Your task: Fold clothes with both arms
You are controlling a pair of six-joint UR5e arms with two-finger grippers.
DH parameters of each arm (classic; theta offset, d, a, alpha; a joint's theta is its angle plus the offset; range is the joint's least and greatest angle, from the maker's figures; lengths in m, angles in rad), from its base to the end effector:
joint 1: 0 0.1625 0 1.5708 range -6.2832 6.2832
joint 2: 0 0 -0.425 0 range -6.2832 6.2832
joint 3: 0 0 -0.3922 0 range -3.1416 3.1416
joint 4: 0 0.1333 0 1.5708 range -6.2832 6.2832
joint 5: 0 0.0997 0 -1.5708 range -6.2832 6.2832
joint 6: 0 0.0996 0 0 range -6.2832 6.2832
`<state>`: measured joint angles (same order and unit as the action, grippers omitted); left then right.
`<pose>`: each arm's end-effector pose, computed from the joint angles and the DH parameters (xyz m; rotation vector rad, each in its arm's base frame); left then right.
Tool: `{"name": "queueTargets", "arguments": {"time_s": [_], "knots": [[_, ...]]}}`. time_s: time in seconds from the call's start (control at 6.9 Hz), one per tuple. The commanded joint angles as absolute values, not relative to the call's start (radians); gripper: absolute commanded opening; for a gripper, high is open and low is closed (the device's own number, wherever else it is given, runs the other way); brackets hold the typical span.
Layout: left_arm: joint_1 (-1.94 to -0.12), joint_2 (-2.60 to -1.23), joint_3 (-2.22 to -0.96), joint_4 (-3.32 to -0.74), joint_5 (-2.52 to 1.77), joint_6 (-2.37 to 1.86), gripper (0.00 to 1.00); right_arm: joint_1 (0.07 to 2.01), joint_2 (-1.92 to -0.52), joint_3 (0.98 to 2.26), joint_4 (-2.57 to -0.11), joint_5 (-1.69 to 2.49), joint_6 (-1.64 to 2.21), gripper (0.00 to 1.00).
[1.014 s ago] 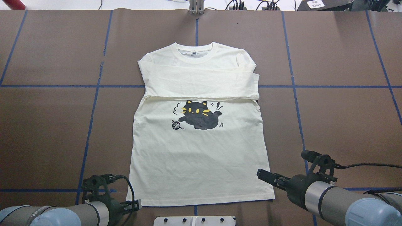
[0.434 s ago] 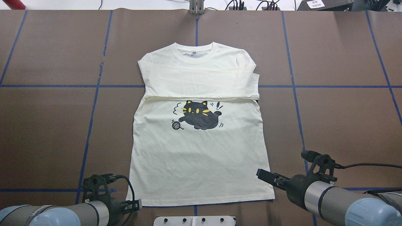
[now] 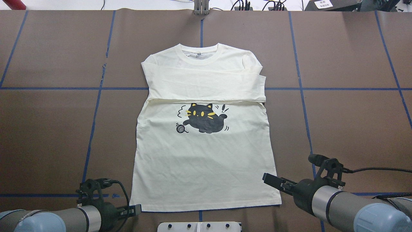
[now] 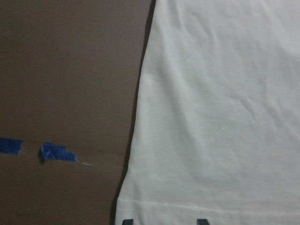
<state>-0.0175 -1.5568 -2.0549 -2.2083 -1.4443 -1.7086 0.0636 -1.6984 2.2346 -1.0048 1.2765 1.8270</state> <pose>0.4740 -0.1542 0.3647 0.0467 1.1129 -0.2090 -0.4020 -0.1881 0.3378 0.1587 -1.1235 0.4471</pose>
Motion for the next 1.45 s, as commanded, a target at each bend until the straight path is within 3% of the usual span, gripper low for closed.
{"name": "queueTargets", "arguments": {"time_s": [0.0,1.3], "knots": [[-0.015,-1.557,-2.052,-2.226,-1.448,-1.707,0.55,0.064,-1.698,2.233,-1.005,1.276,1.827,0.99],[-0.025,-1.563,-2.039,-2.198,-1.447,-1.706,0.54,0.063,-1.698,2.232,-1.005,1.270,1.827,0.99]]}}
